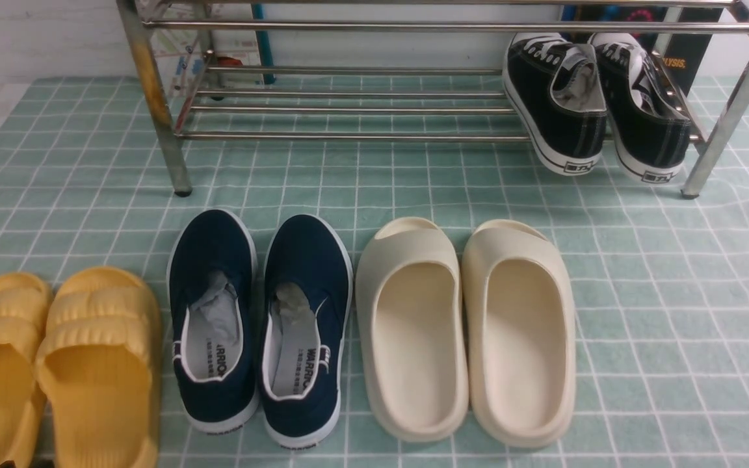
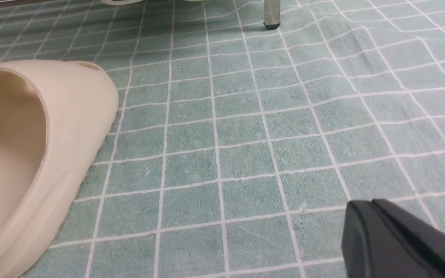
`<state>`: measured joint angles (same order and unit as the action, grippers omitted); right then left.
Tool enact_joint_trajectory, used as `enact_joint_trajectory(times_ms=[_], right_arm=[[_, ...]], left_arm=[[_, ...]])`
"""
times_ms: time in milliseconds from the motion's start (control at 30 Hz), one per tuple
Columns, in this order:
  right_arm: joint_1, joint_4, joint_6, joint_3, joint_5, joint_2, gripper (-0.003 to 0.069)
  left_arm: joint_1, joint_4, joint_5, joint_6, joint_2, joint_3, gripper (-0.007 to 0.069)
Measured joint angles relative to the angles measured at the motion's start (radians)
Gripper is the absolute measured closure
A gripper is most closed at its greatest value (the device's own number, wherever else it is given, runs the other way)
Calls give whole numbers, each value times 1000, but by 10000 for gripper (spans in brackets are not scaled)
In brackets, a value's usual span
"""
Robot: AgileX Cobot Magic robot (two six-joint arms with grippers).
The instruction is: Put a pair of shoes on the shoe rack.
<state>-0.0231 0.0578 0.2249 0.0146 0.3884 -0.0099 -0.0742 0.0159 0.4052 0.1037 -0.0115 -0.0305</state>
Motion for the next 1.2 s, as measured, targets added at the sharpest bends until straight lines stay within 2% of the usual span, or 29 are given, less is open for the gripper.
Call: enact_joint_trajectory(times_ms=[1200], right_arm=[[0, 0, 2, 0, 0, 0, 619]], left_arm=[[0, 0, 0, 0, 0, 0, 386]])
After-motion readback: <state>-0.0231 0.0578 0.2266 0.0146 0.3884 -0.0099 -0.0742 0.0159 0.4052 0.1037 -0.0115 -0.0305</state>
